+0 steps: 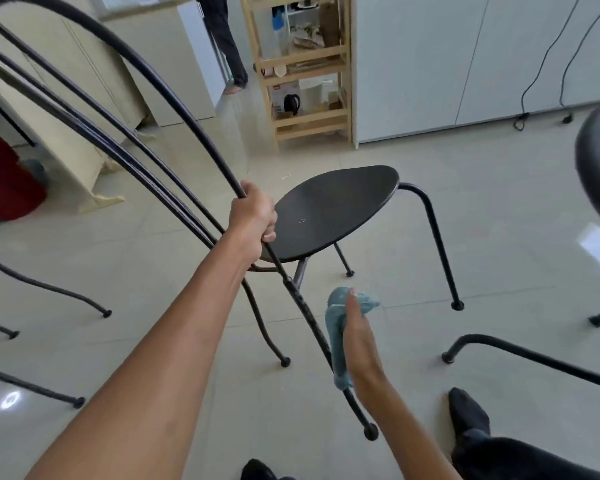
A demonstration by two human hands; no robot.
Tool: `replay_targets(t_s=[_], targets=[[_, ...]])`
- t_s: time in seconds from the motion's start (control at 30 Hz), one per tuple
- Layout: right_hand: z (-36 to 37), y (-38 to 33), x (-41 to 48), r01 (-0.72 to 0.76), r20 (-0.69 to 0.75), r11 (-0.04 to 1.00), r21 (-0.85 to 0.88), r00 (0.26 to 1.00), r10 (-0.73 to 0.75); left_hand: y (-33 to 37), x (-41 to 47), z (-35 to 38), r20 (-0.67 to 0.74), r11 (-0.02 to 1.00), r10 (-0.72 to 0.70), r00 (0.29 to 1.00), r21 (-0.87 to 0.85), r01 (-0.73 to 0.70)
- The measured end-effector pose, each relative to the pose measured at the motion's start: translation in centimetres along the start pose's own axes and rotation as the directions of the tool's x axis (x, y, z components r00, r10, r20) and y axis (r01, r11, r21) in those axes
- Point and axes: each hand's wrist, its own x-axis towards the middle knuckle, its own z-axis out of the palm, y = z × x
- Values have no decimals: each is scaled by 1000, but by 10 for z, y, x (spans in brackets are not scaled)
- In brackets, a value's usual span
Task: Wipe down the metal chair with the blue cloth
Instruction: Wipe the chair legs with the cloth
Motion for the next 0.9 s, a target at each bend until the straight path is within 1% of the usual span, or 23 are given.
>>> replay_targets(t_s=[0.07,0.13,0.2,0.23,0.27,0.3,0.37,0.43,0.5,0.63,0.7,0.77,0.9], targets=[[28,3,10,122,82,982,-147,990,-111,0,9,-7,-12,1000,7,1000,-3,-7],[54,18,29,254,161,910,-328,964,-211,-1,13,-10,-17,1000,29,999,12,-28],[75,27,46,321,158,801,-506,947,-279,-5,18,-10,-25,999,49,998,-3,-49],[83,30,54,324,136,760,-563,944,-302,-7,20,-12,-37,998,65,997,-7,-66],[86,28,60,299,109,760,-577,950,-292,-8,20,-12,-41,997,73,996,-15,-74],[88,27,67,251,78,789,-560,965,-251,-10,24,-14,-45,996,88,995,-20,-89],[90,26,83,113,25,846,-522,993,-117,-12,27,-17,-32,993,112,993,-26,-113],[91,25,96,33,7,839,-543,999,-35,-14,29,-19,-9,989,141,990,-38,-141],[94,24,104,30,31,824,-566,999,-15,-17,34,-22,24,985,167,986,-52,-166],[90,18,116,50,220,845,-533,972,82,-23,47,-32,83,971,224,971,-98,-216],[88,19,117,63,276,867,-495,957,89,-30,53,-35,128,970,229,965,-109,-216],[84,27,117,71,276,881,-469,959,70,-39,56,-34,149,971,229,962,-103,-215],[68,56,109,38,180,879,-475,982,54,-49,59,-31,144,963,256,956,-126,-238]])
